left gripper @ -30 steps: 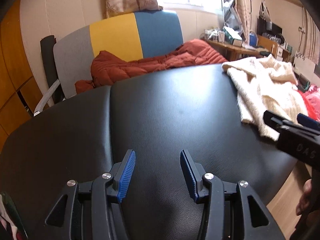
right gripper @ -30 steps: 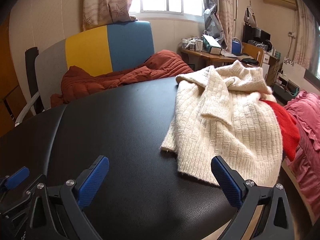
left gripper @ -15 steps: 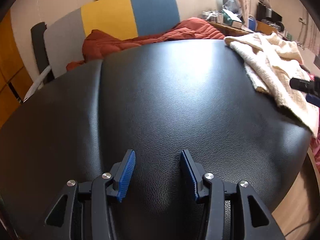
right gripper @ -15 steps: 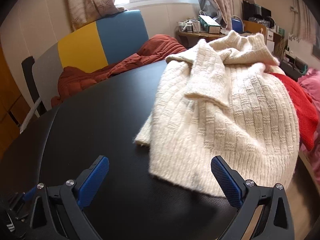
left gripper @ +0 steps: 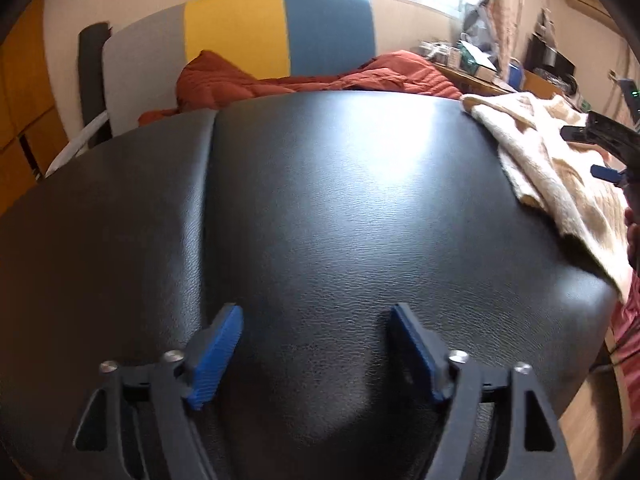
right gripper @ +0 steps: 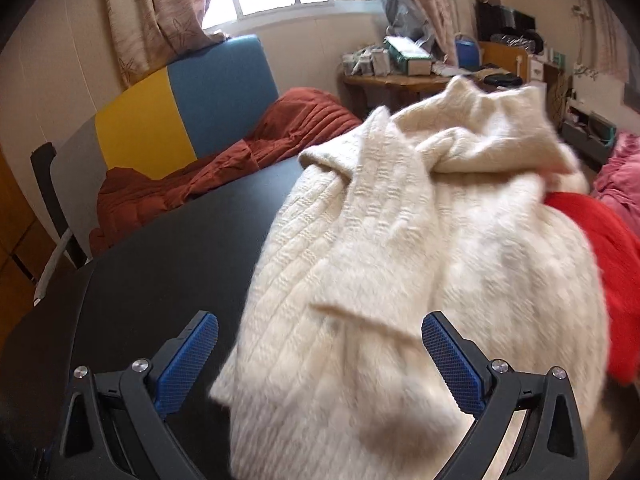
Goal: Fold clothes
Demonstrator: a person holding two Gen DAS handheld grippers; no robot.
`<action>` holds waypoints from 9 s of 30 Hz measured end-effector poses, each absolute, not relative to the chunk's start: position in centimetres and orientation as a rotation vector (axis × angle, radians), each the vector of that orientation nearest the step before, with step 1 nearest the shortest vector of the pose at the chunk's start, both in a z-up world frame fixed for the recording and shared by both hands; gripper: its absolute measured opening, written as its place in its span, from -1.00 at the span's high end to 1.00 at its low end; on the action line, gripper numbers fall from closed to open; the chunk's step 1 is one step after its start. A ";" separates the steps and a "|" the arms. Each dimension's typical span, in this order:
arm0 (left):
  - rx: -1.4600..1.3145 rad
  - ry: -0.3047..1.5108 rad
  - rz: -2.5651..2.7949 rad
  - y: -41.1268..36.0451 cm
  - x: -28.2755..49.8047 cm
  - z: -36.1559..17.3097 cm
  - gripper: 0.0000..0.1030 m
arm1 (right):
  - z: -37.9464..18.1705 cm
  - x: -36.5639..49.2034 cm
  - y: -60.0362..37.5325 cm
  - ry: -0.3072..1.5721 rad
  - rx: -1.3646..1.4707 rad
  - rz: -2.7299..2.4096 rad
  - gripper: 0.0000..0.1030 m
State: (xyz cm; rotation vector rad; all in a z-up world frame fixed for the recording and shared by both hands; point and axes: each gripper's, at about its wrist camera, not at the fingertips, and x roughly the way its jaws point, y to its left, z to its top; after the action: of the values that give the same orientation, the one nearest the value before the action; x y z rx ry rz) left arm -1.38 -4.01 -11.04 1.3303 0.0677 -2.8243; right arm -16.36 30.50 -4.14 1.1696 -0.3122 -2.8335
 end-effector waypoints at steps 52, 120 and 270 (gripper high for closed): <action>1.531 -0.034 -2.895 -1.9 -8.6 -9.6 -0.09 | -8.0 -3.9 25.3 -0.485 1.107 -2.324 -1.00; 1.430 0.075 -2.953 -5.6 -7.8 -10.2 0.64 | -7.2 -28.9 13.8 -0.129 1.344 -2.213 0.52; 1.080 0.197 -2.536 -26.6 -1.7 -7.6 0.17 | -4.1 -13.7 6.2 0.144 1.013 -2.449 -1.00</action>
State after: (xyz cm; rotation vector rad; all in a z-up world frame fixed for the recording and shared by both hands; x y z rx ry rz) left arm -1.70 -26.56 -7.56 1.0800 0.1973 -2.5358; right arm -13.69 6.18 -4.09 1.0133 0.1443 -2.4491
